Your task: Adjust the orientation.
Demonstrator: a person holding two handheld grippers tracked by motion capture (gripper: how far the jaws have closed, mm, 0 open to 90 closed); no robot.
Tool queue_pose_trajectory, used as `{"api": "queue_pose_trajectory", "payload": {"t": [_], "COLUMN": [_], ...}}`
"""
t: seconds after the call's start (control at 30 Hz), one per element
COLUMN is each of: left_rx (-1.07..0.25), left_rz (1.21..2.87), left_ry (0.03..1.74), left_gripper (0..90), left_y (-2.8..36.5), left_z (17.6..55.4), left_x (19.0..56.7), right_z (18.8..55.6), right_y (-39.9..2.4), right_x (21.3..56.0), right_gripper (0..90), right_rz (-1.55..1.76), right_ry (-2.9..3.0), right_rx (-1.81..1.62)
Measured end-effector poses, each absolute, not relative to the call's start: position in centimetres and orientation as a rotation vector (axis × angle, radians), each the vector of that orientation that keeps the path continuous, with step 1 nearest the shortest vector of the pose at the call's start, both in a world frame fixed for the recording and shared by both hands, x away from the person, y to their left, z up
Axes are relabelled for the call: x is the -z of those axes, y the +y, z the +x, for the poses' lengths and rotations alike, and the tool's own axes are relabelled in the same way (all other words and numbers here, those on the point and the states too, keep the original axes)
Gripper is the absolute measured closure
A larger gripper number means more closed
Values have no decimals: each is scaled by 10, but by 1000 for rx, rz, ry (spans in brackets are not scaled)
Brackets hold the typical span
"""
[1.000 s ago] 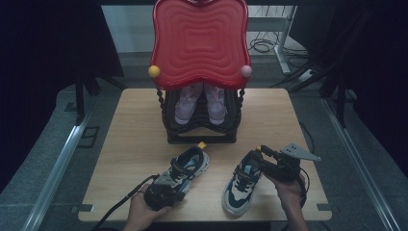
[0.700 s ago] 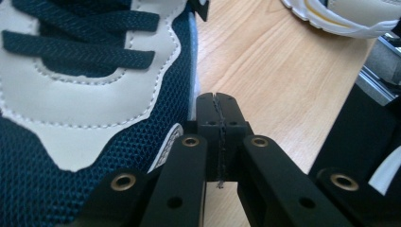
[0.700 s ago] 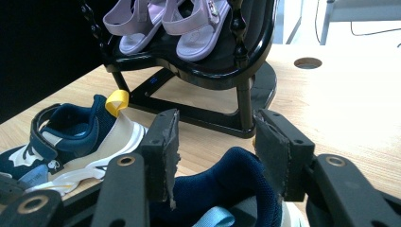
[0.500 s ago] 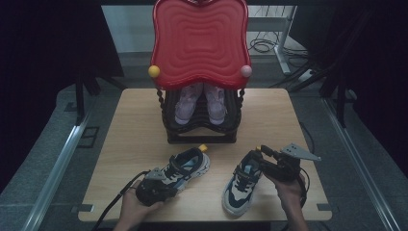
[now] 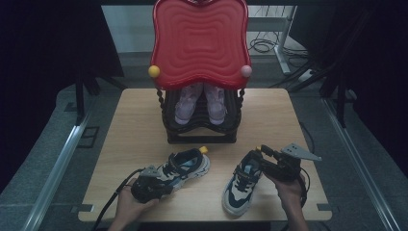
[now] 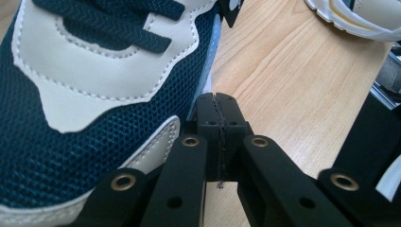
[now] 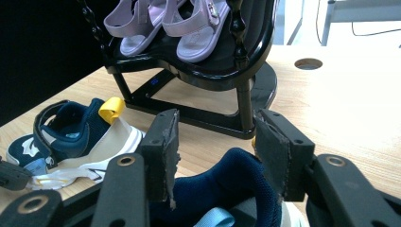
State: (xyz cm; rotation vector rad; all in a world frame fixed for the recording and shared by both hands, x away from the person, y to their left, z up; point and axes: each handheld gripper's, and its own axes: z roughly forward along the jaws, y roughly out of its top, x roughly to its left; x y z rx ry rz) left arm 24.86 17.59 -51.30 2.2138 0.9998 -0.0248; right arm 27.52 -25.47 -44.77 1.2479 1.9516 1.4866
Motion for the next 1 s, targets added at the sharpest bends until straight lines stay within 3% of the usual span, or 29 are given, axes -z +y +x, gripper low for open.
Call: {"api": "queue_pose_trajectory", "payload": {"t": [1.0], "left_rx": [-9], "left_rz": [2160], "left_ry": [1120], "left_gripper": [900], "left_y": [208], "left_z": [272], "left_x": [515], "right_z": [276], "right_y": [-254], "right_x": [448], "right_gripper": [506], "right_rz": [1255], "right_ry": [1951], "right_rx": [-1488]}}
